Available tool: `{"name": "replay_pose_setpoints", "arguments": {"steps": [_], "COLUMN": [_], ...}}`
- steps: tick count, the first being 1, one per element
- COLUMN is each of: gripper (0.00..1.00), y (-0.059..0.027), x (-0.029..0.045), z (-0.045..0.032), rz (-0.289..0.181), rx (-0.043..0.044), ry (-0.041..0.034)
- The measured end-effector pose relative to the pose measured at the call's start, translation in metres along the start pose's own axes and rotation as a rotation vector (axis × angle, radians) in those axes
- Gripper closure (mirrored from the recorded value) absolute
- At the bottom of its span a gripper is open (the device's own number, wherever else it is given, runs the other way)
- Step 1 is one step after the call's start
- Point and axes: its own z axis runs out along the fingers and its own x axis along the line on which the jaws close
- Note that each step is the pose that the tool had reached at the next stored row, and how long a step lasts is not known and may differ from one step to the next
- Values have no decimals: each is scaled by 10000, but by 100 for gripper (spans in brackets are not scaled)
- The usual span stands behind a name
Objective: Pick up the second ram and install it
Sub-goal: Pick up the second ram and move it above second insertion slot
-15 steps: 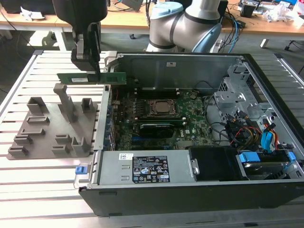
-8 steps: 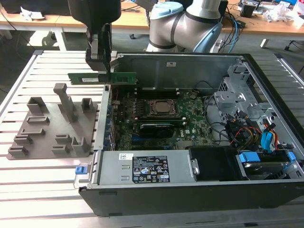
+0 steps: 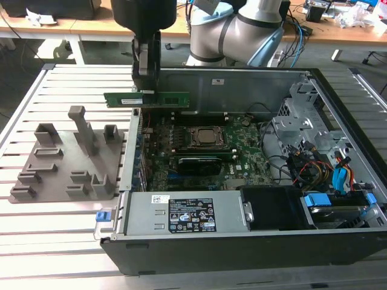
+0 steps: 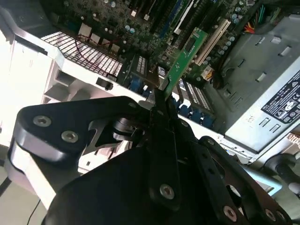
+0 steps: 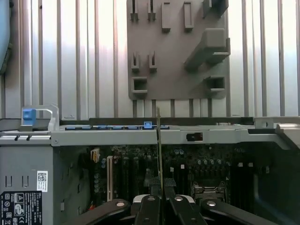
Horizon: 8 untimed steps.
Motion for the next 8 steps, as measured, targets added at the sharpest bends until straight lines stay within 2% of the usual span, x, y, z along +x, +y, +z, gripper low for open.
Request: {"name": "replay_pose_setpoints", "arguments": {"steps": [4,8], "gripper": [86,86], "y": [-203,-457], "x": [-6,-20], "z": [-6,-11], "rz": [0,1], "rx": [-25,-77], "ry": [1,1]}}
